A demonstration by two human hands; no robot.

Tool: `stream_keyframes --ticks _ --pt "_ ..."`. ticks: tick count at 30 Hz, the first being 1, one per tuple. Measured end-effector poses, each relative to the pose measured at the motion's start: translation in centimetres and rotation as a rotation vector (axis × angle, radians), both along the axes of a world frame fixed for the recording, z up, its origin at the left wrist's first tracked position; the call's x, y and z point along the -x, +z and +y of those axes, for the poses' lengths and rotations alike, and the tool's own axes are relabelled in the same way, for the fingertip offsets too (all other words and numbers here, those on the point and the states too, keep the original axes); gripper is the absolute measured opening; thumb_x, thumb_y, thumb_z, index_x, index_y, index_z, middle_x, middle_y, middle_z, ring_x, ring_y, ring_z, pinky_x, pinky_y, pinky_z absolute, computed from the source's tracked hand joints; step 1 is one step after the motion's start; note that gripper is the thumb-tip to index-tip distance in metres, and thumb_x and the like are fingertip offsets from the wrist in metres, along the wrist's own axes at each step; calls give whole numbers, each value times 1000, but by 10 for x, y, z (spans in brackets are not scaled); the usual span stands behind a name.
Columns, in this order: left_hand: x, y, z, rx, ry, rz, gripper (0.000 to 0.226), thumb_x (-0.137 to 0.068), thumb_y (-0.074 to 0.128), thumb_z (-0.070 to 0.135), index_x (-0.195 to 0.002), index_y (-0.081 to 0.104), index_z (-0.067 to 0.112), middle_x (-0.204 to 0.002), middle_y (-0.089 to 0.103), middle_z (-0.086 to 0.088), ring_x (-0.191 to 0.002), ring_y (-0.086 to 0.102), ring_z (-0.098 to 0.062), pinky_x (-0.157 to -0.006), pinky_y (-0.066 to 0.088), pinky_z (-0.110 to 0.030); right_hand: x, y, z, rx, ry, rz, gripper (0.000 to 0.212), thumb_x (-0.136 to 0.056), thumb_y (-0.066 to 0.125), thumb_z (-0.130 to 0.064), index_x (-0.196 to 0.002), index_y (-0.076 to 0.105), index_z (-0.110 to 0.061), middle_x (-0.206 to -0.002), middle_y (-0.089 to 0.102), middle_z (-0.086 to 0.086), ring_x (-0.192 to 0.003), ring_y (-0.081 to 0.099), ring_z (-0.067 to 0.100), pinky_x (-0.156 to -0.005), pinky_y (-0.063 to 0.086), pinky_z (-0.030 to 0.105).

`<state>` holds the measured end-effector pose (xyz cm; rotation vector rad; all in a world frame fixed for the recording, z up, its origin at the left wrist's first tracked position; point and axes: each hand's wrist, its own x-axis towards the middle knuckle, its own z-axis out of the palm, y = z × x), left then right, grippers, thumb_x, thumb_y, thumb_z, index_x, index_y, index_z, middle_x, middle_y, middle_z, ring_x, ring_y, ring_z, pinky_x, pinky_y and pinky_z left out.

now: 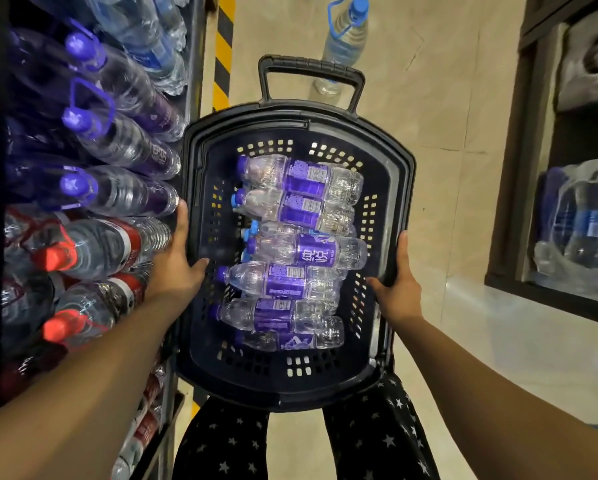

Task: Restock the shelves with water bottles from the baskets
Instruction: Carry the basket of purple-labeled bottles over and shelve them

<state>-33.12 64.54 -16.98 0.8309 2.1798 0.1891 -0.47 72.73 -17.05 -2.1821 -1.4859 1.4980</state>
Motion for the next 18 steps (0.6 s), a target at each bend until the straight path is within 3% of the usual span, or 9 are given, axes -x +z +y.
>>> stream_keyframes --ticks 2,5,8,10,12,16,18 --pt "-3 5 -3 7 -6 4 102 -91 64 15 -143 -14 56 -71 26 5 -68 53 -26 -80 49 -41 -2 6 4 15 37 -8 96 -89 62 3 -151 5 -41 -128 44 -13 -112 42 5 -91 34 9" --pt "-5 9 -10 39 -8 8 106 -90 66 16 -141 -17 59 -72 38 0 -61 51 -25 -78 51 -39 -5 16 10 30 97 -31 95 -89 62 1 -151 4 -41 -140 47 -2 -119 46 12 -95 34 18" --pt "-11 17 -18 98 12 2 111 -87 68 18 -137 -20 63 -92 59 -21 -79 59 -34 -84 51 -40 -10 27 13 50 183 -77 95 -89 62 -1 -151 3 -42 -138 53 5 -106 57 20 -91 39 22" --pt "-19 26 -28 111 30 0 110 -87 68 17 -138 -19 61 -75 54 -11 -72 56 -30 -73 49 -33 -15 33 12 71 246 -96 95 -89 62 -4 -150 1 -42 -133 58 8 -92 56 18 -87 42 24" --pt "-28 38 -39 109 51 -7 107 -88 66 17 -141 -16 58 -66 45 -7 -64 51 -27 -65 44 -32 -21 39 10 89 292 -91 95 -89 63 -5 -150 0 -42 -133 58 8 -91 54 15 -87 42 24" --pt "-50 58 -67 171 124 36 110 -87 68 20 -137 -21 62 -108 56 -33 -74 57 -30 -76 52 -42 -31 52 12 121 377 -99 95 -89 64 -9 -150 -2 -42 -135 56 9 -108 60 31 -85 44 25" --pt "-61 66 -85 142 138 57 112 -85 69 18 -140 -21 57 -110 58 -36 -68 60 -33 -70 54 -38 -33 63 11 104 417 -92 94 -89 64 -11 -151 -1 -40 -134 57 10 -112 59 35 -88 46 29"
